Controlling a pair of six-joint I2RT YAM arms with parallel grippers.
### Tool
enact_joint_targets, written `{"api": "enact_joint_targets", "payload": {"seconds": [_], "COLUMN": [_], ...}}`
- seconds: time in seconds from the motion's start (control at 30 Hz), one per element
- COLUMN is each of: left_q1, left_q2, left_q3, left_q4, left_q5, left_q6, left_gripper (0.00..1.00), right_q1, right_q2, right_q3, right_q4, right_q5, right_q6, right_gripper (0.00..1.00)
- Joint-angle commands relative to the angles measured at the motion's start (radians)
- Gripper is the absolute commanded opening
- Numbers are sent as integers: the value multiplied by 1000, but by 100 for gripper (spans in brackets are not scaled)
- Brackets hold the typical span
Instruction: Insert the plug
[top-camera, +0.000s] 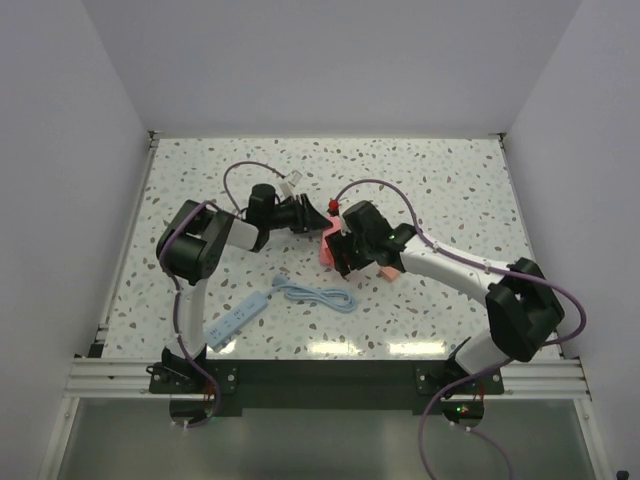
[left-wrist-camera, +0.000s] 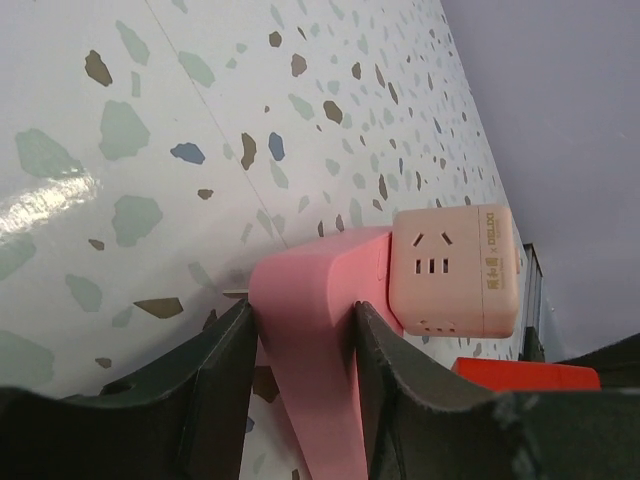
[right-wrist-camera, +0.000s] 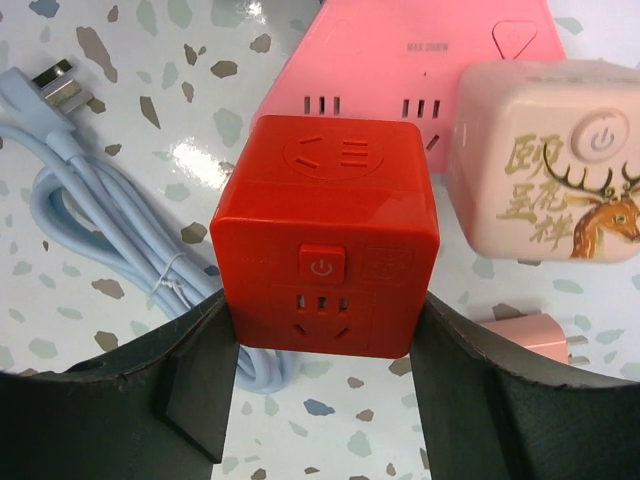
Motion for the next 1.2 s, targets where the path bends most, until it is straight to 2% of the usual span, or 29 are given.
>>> {"api": "enact_joint_targets", "payload": {"seconds": [0.0, 0.33, 0.67, 0.87, 1.17], "left_q1": [-5, -4, 45, 61, 62], "left_q2": [-8, -91, -264, -293, -330], "left_q3": [-42, -135, -344, -411, -453], "left_q4": [81, 79, 108, 140, 131], "left_q5": [24, -81, -353, -416, -459], "left_q6": [-1, 20, 6, -40, -61], "left_gripper": [0, 0, 0, 0, 0], "right_q1": [-6, -15, -51, -55, -54], "right_q2": [35, 93, -2, 15, 83], "right_q3": [84, 136, 73, 107, 194], "right_q4": [13, -34, -43, -56, -82], "right_q5": [-8, -41, -290, -435, -406], "right_q6": [-23, -51, -178, -270, -325], "right_gripper": [0, 0, 0, 0, 0]}}
